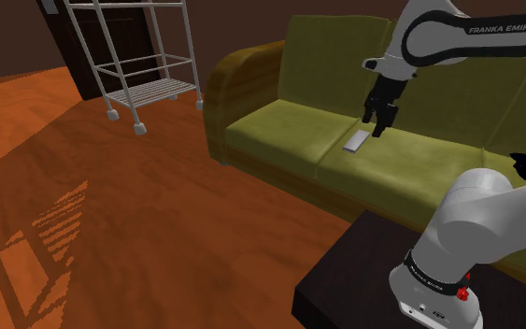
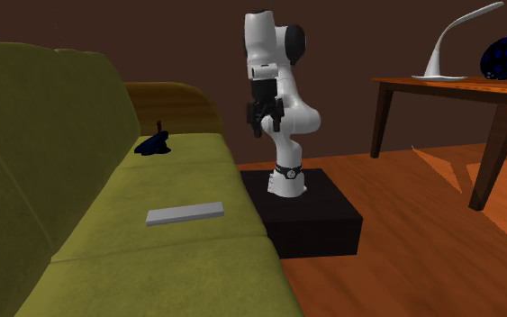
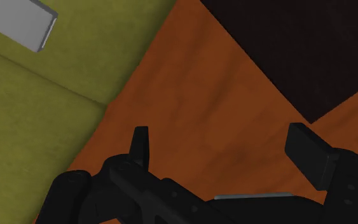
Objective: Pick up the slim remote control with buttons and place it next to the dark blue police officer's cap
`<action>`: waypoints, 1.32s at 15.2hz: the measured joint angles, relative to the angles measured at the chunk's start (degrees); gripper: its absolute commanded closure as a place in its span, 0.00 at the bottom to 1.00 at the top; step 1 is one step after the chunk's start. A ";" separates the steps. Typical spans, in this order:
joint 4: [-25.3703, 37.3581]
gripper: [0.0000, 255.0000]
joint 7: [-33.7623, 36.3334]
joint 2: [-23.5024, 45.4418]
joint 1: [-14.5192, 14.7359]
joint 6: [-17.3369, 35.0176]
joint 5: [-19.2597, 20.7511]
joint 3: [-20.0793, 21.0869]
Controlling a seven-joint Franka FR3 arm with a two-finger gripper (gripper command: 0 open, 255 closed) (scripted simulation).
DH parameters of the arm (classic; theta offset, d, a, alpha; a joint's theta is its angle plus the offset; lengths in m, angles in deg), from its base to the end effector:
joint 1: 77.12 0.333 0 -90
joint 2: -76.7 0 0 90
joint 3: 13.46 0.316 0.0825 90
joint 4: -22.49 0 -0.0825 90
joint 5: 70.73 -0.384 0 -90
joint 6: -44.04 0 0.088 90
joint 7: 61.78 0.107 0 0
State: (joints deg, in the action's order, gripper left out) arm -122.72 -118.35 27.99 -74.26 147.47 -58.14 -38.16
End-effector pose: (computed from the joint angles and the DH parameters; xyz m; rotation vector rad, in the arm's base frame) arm 0.2894 -0.1550 0.5176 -2.8677 -1.1681 -0.1925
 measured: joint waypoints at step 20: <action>19.80 0.00 -64.93 47.33 27.91 20.54 -12.16 -48.63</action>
State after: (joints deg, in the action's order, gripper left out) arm -102.92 -183.28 75.33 -46.34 168.01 -70.30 -86.80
